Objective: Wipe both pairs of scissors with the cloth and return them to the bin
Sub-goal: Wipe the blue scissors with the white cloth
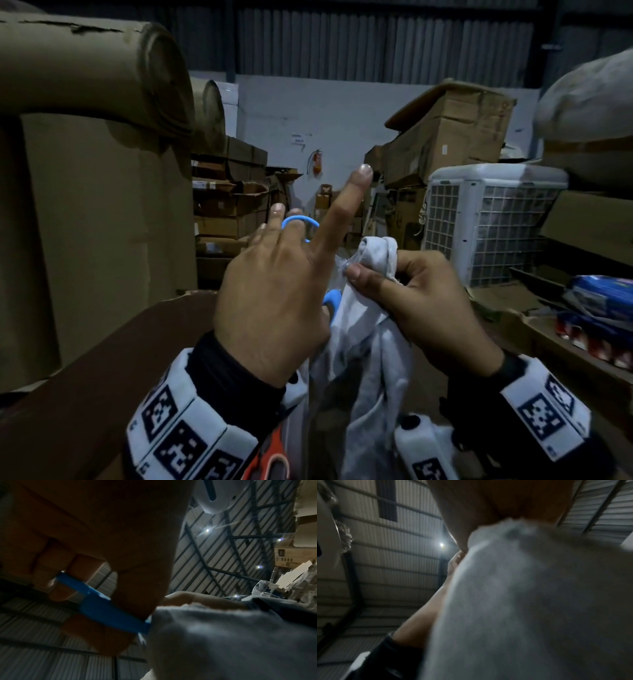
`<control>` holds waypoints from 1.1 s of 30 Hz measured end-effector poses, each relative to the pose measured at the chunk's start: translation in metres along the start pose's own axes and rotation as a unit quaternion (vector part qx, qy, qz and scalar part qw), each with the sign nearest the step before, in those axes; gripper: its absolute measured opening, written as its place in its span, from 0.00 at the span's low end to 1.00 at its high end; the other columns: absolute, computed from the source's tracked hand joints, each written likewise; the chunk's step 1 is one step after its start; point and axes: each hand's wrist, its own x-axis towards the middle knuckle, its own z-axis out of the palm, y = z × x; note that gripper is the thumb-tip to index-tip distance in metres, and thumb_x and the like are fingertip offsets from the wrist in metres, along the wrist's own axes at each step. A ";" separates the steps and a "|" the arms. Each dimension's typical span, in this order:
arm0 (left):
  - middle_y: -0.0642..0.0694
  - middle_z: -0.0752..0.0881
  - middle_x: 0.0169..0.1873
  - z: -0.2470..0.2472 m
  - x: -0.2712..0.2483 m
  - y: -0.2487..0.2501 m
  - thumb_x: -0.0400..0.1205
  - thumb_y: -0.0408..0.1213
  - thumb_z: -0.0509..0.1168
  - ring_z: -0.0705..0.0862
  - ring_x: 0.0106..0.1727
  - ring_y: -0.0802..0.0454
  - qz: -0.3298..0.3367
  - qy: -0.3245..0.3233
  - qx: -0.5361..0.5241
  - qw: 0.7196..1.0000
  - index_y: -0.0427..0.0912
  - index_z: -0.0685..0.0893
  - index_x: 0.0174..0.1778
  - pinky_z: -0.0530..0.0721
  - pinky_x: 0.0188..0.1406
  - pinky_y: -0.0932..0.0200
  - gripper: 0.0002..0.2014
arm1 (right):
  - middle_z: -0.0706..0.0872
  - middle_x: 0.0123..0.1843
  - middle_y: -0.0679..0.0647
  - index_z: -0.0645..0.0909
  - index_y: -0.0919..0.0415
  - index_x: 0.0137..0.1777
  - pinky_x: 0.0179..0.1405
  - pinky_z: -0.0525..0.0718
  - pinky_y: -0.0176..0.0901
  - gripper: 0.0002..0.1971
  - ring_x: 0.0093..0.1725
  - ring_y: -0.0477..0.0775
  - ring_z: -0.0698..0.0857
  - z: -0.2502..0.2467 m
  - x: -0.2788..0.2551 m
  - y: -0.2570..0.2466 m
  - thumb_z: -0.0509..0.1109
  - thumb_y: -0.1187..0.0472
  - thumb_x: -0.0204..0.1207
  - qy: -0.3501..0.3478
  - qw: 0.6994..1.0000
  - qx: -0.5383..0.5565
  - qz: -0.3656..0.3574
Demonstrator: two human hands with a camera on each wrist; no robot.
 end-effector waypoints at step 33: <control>0.54 0.87 0.56 -0.003 -0.003 -0.006 0.66 0.37 0.84 0.86 0.65 0.38 -0.014 0.009 -0.038 0.999 0.58 0.34 0.86 0.88 0.44 0.50 0.69 | 0.86 0.47 0.66 0.83 0.66 0.57 0.42 0.87 0.45 0.13 0.44 0.60 0.87 -0.053 0.017 -0.005 0.72 0.55 0.81 -0.187 0.969 0.095 0.129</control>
